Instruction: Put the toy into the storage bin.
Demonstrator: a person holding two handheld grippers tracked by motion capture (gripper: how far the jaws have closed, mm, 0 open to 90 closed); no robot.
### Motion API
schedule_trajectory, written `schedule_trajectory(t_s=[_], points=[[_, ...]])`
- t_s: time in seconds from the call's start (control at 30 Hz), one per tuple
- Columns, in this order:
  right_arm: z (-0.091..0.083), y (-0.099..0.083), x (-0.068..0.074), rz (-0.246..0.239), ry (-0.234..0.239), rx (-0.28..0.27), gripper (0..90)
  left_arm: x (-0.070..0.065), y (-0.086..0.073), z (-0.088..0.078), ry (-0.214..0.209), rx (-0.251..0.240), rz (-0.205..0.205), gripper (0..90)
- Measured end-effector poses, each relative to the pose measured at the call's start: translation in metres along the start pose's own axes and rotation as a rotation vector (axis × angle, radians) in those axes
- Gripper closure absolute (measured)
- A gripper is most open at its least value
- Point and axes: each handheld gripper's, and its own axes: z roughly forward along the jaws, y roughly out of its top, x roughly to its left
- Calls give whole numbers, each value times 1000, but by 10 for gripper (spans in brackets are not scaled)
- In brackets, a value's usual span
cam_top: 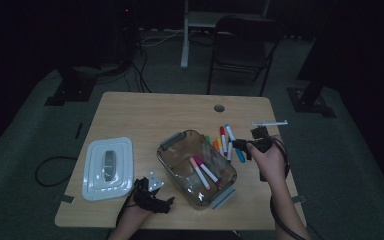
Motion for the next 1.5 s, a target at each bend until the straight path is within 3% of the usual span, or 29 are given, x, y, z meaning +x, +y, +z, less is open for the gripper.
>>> schedule_trajectory(t_s=[0.17, 0.2, 0.37, 0.6, 0.73, 0.8, 1.03, 1.27, 1.5], points=[[-3, 6, 29, -69, 55, 1, 763, 0, 0, 0, -1, 1, 0, 5], [-3, 6, 29, -69, 55, 1, 763, 0, 0, 0, -1, 1, 0, 5], [4, 9, 59, -136, 116, 22, 762, 0, 0, 0, -1, 1, 0, 5], [27, 11, 94, -224, 168, 97, 762, 0, 0, 0, -1, 2, 0, 5], [47, 6, 110, -244, 218, 154, 762, 0, 0, 0, -2, 1, 0, 5], [58, 3, 116, -258, 211, 185, 762, 0, 0, 0, -1, 1, 0, 5], [98, -10, 127, -269, 213, 296, 762, 0, 0, 0, -2, 3, 1, 5], [123, -20, 129, -258, 218, 387, 761, 0, 0, 0, -1, 1, 1, 5], [138, -29, 129, -265, 179, 463, 760, 0, 0, 0, 0, -1, 0, 5]])
